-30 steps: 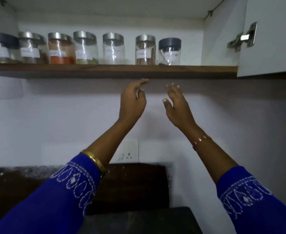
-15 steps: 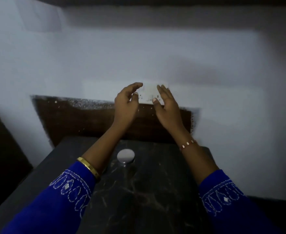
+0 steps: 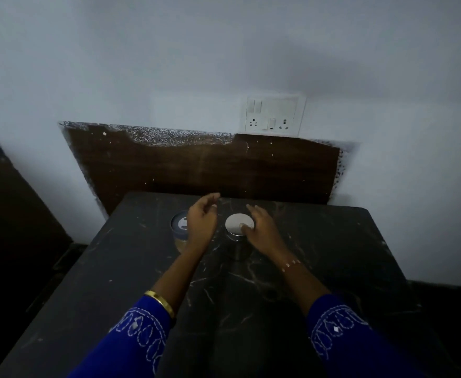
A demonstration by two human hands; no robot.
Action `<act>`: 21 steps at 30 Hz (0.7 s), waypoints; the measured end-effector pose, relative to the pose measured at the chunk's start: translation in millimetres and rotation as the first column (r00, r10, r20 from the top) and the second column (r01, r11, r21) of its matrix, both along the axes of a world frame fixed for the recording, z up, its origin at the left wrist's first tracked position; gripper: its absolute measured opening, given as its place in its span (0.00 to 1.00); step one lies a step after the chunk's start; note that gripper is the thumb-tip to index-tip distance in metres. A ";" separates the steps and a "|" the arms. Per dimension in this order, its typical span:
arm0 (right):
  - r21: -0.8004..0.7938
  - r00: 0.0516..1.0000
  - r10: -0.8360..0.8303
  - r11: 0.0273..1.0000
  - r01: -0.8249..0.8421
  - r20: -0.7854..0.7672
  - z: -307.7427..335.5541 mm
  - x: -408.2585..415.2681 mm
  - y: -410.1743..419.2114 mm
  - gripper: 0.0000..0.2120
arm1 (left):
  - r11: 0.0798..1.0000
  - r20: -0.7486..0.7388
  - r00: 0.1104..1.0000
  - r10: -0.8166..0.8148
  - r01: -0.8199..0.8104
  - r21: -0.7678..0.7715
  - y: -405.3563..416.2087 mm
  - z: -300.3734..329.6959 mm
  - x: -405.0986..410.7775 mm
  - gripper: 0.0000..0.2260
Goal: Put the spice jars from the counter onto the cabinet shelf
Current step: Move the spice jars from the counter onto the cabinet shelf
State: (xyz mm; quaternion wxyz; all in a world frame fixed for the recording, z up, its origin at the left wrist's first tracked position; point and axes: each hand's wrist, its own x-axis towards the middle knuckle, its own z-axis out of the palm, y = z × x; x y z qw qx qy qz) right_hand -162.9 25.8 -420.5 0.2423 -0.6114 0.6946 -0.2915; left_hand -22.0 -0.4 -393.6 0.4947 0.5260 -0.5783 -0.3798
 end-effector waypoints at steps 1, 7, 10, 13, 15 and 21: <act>0.038 1.000 -0.003 0.999 0.003 -0.016 -5.7 3.3 -3.6 0.29 | 1.000 0.015 1.000 -0.007 0.007 0.017 -4.8 -6.0 2.8 0.15; 0.213 0.997 -0.050 0.975 0.060 -0.054 -25.0 20.0 -22.6 0.38 | 0.985 0.020 0.993 -0.120 0.116 0.128 -30.8 -24.9 9.2 0.15; 0.264 0.996 -0.062 0.961 0.077 -0.064 -35.8 26.5 -28.2 0.42 | 0.970 0.009 0.984 -0.178 0.174 0.172 -42.3 -32.8 11.8 0.15; 0.236 0.989 -0.119 0.962 0.136 -0.083 -43.3 30.2 -32.7 0.46 | 0.953 0.012 0.975 -0.223 0.215 0.213 -52.4 -41.4 15.2 0.14; 0.213 0.980 -0.174 0.958 0.191 -0.094 -44.1 31.3 -34.0 0.48 | 0.941 0.025 0.968 -0.248 0.235 0.243 -57.0 -46.1 17.7 0.15; 0.160 0.948 -0.315 0.939 0.304 0.045 -48.2 36.9 -25.2 0.41 | 0.884 0.073 0.931 -0.359 0.314 0.347 -59.7 -57.9 20.5 0.16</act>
